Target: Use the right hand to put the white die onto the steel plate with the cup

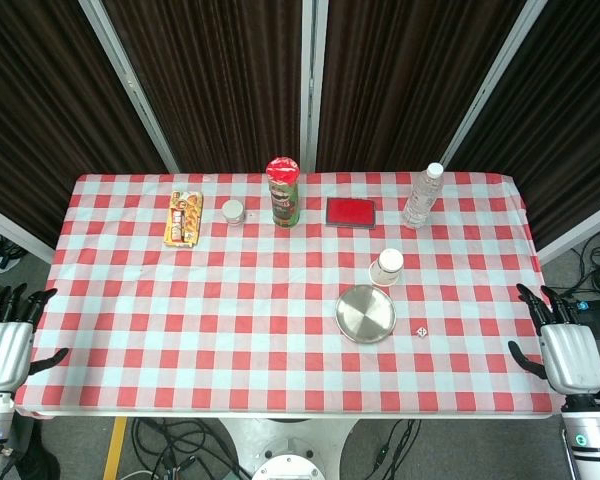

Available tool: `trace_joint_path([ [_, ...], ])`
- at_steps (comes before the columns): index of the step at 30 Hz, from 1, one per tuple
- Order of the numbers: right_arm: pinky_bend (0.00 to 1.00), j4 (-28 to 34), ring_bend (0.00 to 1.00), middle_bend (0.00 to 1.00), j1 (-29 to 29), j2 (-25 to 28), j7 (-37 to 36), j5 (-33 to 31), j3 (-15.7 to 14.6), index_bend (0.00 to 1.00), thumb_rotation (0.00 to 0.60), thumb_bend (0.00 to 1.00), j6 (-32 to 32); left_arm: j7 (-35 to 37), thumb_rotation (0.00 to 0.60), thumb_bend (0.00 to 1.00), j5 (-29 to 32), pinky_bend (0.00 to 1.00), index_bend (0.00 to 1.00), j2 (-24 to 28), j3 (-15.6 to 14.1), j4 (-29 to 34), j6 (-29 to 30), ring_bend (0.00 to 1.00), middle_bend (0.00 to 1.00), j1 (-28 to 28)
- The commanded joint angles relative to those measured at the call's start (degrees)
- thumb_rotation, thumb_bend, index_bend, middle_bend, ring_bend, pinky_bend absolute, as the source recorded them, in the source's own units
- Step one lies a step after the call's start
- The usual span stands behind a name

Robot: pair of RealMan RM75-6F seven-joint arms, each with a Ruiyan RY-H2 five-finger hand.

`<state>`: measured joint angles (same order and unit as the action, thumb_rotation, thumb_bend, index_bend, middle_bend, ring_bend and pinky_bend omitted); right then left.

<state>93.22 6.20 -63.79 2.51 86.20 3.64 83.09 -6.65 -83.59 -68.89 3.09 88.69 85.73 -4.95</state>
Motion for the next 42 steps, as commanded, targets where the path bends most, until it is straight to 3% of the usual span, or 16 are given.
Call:
trace_joint_path([
  [1,0.16,-0.03,0.07,0.23,0.01,-0.02,-0.07,-0.04,0.04,0.07,0.600,0.20,0.01,-0.02,0.600,0.00,0.05,0.04,0.15,-0.03,0.01,-0.13,-0.04,0.05,0.19,0.01],
  [8,0.16,-0.06,0.07,0.23,0.50,0.19,-0.47,0.53,-0.12,0.07,0.600,0.20,-0.66,-0.21,0.600,0.00,-0.35,0.04,0.15,-0.07,-0.02,-0.02,0.16,0.05,0.19,-0.01],
  [13,0.19,0.53,0.12,0.26,3.99,0.46,0.05,1.79,0.39,0.07,0.600,0.20,-4.95,-0.40,0.600,0.00,-0.54,0.04,0.15,-0.03,0.16,-0.01,0.05,0.05,0.19,-0.30],
  [16,0.31,0.99,0.25,0.35,7.43,-0.54,2.38,2.08,0.99,0.08,0.600,0.18,-9.40,-0.50,0.600,0.00,-1.25,0.04,0.15,0.04,0.03,0.14,0.33,0.05,0.19,-0.38],
  [18,0.44,1.11,0.40,0.44,9.93,-1.17,3.96,1.53,1.12,0.10,0.600,0.17,-13.55,-0.36,0.600,0.00,-1.62,0.04,0.15,0.12,-0.15,0.11,0.55,0.05,0.19,-0.28],
  [20,0.64,0.81,0.59,0.57,12.78,-2.15,5.76,0.30,1.30,0.13,0.600,0.17,-18.46,-0.23,0.600,0.00,-1.99,0.04,0.15,0.27,-0.14,0.14,0.88,0.05,0.19,-0.26],
  [23,0.84,-1.36,0.77,0.76,15.89,-4.48,7.63,-1.98,1.56,0.18,0.600,0.17,-23.81,-0.16,0.600,0.00,-2.01,0.04,0.15,0.44,-0.17,0.29,1.03,0.05,0.19,-0.15],
  [26,0.92,-3.96,0.85,0.86,17.88,-6.87,8.65,-4.33,1.25,0.24,0.600,0.17,-27.91,0.00,0.600,0.00,-1.81,0.04,0.15,0.34,-0.28,0.19,0.91,0.05,0.19,-0.01],
  [32,0.95,-9.37,0.88,0.89,20.14,-10.81,8.67,-5.42,-0.35,0.30,0.600,0.25,-32.20,0.01,0.600,0.00,-1.56,0.04,0.15,0.22,-0.24,0.14,0.55,0.05,0.19,-0.12],
  [42,0.96,-15.41,0.89,0.89,21.92,-14.68,6.60,-4.76,-2.32,0.35,0.600,0.25,-34.40,0.28,0.600,0.00,-1.14,0.04,0.15,0.10,-0.33,0.23,0.50,0.05,0.19,0.16],
])
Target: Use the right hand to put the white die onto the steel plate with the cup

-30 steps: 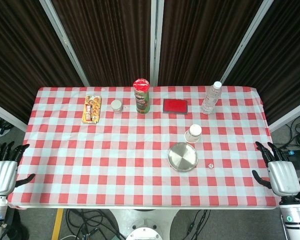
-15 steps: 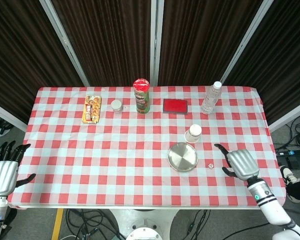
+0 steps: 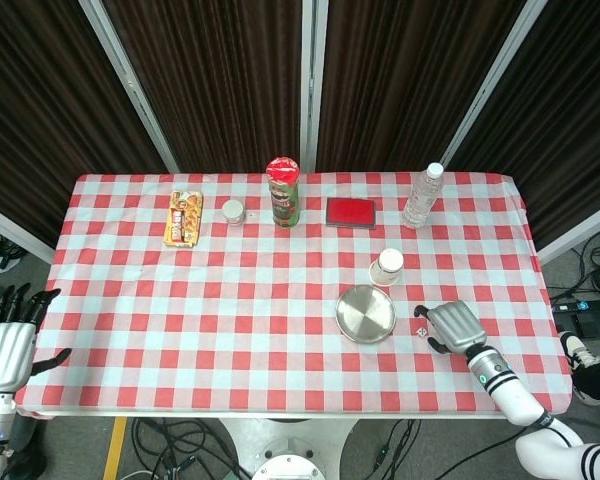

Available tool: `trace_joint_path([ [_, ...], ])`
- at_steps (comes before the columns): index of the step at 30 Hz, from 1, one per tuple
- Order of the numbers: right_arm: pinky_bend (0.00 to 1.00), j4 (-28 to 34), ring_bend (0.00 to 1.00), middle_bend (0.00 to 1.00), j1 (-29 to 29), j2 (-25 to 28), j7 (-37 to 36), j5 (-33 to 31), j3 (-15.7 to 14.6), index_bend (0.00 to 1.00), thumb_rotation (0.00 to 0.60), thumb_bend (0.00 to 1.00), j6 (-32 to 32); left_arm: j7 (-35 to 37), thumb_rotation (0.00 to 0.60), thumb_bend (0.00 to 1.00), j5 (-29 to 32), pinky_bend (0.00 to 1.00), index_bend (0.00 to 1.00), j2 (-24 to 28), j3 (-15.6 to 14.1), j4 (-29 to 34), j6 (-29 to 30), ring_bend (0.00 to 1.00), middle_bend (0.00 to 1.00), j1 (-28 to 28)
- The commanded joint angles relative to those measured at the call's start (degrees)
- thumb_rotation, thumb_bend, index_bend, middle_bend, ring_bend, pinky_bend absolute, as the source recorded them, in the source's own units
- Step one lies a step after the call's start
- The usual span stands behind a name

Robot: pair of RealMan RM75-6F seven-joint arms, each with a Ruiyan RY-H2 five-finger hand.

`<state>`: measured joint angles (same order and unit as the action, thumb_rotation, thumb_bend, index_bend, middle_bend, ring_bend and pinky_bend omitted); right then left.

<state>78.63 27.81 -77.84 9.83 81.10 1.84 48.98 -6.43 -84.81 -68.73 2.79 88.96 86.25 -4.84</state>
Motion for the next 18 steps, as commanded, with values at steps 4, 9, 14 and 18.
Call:
trace_joint_path([
  [4,0.96,-2.71,0.89,0.89,0.53,-1.68,-2.07,0.57,-0.93,0.38,0.600,0.26,-0.25,0.27,0.600,0.00,0.32,0.04,0.15,-0.17,-0.01,-0.24,-0.27,0.05,0.19,0.04],
  [9,0.96,-4.42,0.89,0.89,0.92,-2.55,-3.35,0.73,-1.08,0.42,0.600,0.27,-0.11,0.53,0.600,0.00,0.28,0.04,0.15,-0.36,0.12,-0.49,-0.35,0.05,0.19,-0.10],
  [14,0.96,-5.80,0.89,0.89,1.22,-3.34,-4.65,1.07,-1.38,0.44,0.600,0.28,0.12,0.76,0.600,0.00,0.55,0.04,0.15,-0.54,0.11,-0.81,-0.64,0.05,0.19,-0.12],
  [18,0.96,-6.57,0.89,0.89,1.51,-3.78,-5.65,1.53,-1.64,0.45,0.600,0.28,0.28,0.97,0.600,0.00,0.71,0.04,0.15,-0.71,0.16,-1.05,-0.68,0.05,0.19,-0.08],
])
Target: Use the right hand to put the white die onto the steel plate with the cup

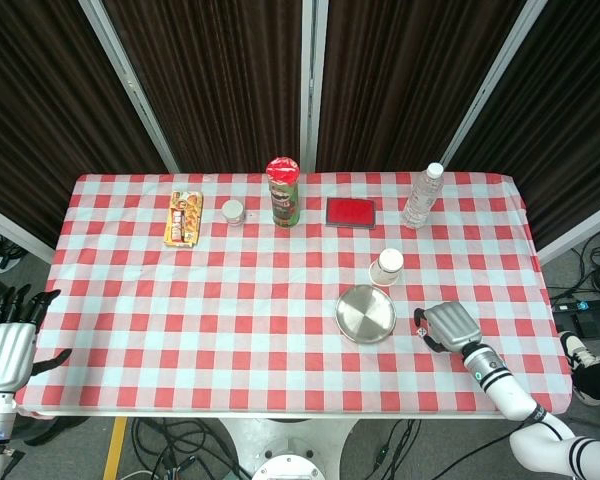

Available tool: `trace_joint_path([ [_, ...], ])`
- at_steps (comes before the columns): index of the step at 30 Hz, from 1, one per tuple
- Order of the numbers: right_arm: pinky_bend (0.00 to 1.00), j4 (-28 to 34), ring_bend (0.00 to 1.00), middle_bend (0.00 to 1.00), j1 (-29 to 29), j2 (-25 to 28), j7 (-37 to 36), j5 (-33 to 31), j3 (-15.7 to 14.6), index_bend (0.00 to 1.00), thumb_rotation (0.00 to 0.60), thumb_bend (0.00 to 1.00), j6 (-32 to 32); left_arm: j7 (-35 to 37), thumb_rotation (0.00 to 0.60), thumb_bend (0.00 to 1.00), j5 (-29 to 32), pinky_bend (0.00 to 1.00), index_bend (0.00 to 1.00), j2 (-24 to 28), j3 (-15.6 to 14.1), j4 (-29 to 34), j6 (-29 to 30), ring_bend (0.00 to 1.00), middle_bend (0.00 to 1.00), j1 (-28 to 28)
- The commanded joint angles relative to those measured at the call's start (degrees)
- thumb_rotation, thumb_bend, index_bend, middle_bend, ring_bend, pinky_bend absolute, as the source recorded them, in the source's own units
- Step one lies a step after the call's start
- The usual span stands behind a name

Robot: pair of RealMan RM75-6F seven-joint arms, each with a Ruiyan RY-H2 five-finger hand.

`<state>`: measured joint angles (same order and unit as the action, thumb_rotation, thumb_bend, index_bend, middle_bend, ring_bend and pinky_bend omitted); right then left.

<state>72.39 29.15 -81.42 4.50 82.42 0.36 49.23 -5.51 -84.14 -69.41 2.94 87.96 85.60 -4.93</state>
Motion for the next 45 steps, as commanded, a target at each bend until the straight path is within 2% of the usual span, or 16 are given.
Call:
trace_joint_path([
  [1,0.96,-0.51,0.89,0.89,0.25,-0.29,-0.39,0.23,-0.21,0.45,0.600,0.28,-0.01,0.10,0.600,0.00,0.05,0.04,0.15,-0.06,0.03,-0.11,-0.04,0.05,0.19,0.00],
  [4,0.96,-1.17,0.89,0.89,0.46,-0.79,-0.65,0.26,-0.33,0.47,0.600,0.30,-0.07,0.21,0.600,0.00,0.00,0.04,0.15,-0.12,0.03,-0.30,0.01,0.05,0.19,0.01],
  [9,0.97,-1.03,0.90,0.90,0.58,-0.98,-0.42,0.51,-0.16,0.59,0.600,0.33,1.01,0.45,0.600,0.00,0.09,0.04,0.15,-0.10,0.08,-0.40,0.16,0.05,0.19,0.13],
  [14,0.97,2.06,0.90,0.90,1.69,0.26,-2.35,1.53,1.63,0.60,0.600,0.33,3.20,0.51,0.600,0.00,-0.26,0.04,0.15,0.12,-0.03,-0.35,0.12,0.05,0.19,0.05],
  [19,0.97,1.55,0.90,0.90,5.72,-2.03,-1.65,0.93,3.84,0.60,0.600,0.33,-0.02,0.47,0.600,0.00,-0.48,0.04,0.15,0.21,-0.13,-0.12,0.29,0.05,0.19,0.13],
  [25,0.97,-1.79,0.90,0.90,9.97,-7.01,2.01,-1.12,4.75,0.51,0.600,0.33,-5.23,0.39,0.600,0.00,-0.39,0.04,0.15,0.30,-0.28,0.03,0.12,0.05,0.19,0.22],
  [28,0.97,-2.48,0.89,0.90,10.92,-8.54,3.50,-1.88,4.76,0.44,0.600,0.33,-6.15,0.62,0.600,0.00,-0.35,0.04,0.15,0.25,-0.22,-0.17,0.14,0.05,0.19,0.22],
  [31,0.95,-0.99,0.85,0.88,10.84,-8.13,4.96,-2.02,4.60,0.25,0.600,0.28,-5.13,0.90,0.600,0.00,-0.22,0.04,0.15,0.23,-0.11,-0.37,0.15,0.05,0.19,0.23],
  [32,0.94,-0.29,0.83,0.85,10.62,-7.73,5.21,-2.08,4.61,0.17,0.600,0.23,-4.52,1.02,0.600,0.00,-0.20,0.04,0.15,0.21,-0.09,-0.45,0.14,0.05,0.19,0.23],
  [35,0.93,2.41,0.80,0.81,9.61,-5.72,5.85,-2.71,4.89,0.09,0.600,0.17,-2.29,1.20,0.600,0.00,-0.21,0.04,0.15,0.17,-0.06,-0.63,-0.06,0.05,0.19,0.09],
  [39,0.93,7.03,0.74,0.73,6.71,-1.49,3.48,-3.62,6.33,0.07,0.600,0.16,3.61,1.55,0.600,0.00,-0.57,0.04,0.15,0.03,-0.03,-0.84,0.25,0.05,0.19,0.08],
  [41,0.91,8.43,0.66,0.65,5.11,0.29,0.42,-4.21,7.35,0.07,0.600,0.16,6.43,1.64,0.600,0.00,-0.64,0.04,0.15,-0.01,-0.05,-0.94,0.32,0.05,0.19,0.11],
  [45,0.80,8.42,0.54,0.54,3.06,3.02,-5.64,-7.40,9.64,0.09,0.600,0.16,8.52,1.69,0.600,0.00,-0.98,0.04,0.15,-0.02,-0.17,-0.93,0.16,0.05,0.19,-0.06],
])
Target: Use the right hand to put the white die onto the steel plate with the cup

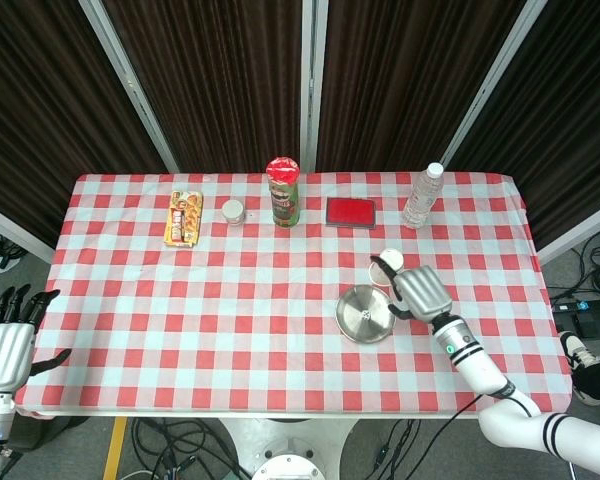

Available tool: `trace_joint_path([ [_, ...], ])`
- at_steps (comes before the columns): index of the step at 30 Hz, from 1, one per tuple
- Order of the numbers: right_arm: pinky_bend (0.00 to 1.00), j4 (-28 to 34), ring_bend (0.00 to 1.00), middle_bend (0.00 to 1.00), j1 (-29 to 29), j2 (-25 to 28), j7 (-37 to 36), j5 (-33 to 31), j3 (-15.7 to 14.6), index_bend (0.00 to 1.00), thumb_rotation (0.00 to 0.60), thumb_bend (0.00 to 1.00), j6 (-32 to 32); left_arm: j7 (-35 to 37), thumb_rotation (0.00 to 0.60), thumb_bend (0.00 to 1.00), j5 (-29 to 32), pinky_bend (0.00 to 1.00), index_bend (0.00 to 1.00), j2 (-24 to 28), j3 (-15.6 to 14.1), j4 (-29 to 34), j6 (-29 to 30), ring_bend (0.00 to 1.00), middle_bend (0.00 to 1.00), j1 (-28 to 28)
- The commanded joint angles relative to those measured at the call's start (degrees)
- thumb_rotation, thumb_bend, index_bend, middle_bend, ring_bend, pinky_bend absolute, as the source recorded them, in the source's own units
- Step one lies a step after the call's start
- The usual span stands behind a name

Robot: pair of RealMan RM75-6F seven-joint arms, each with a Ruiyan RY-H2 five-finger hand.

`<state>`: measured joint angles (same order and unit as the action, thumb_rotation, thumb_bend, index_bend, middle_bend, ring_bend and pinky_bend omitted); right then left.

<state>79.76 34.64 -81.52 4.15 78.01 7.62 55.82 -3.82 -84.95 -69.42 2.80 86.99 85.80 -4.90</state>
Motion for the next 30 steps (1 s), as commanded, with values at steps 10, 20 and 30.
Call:
trace_joint_path([
  [10,0.21,-5.23,0.08,0.22,1.15,2.11,-13.97,-12.60,5.70,0.13,0.600,0.15,-10.40,-0.35,0.600,0.00,-0.78,0.04,0.15,0.51,-0.15,0.88,0.75,0.05,0.19,0.14],
  [20,0.18,-16.34,0.06,0.20,6.17,-4.74,-22.50,-12.58,7.01,0.13,0.600,0.15,-19.61,-0.82,0.600,0.00,-0.31,0.04,0.15,1.04,-0.22,1.66,0.76,0.05,0.19,0.48],
  [30,0.17,-21.19,0.07,0.23,8.45,-7.68,-27.61,-10.05,6.88,0.19,0.600,0.15,-23.40,-1.29,0.600,0.00,0.11,0.04,0.15,1.24,0.00,2.13,0.16,0.05,0.19,0.17],
])
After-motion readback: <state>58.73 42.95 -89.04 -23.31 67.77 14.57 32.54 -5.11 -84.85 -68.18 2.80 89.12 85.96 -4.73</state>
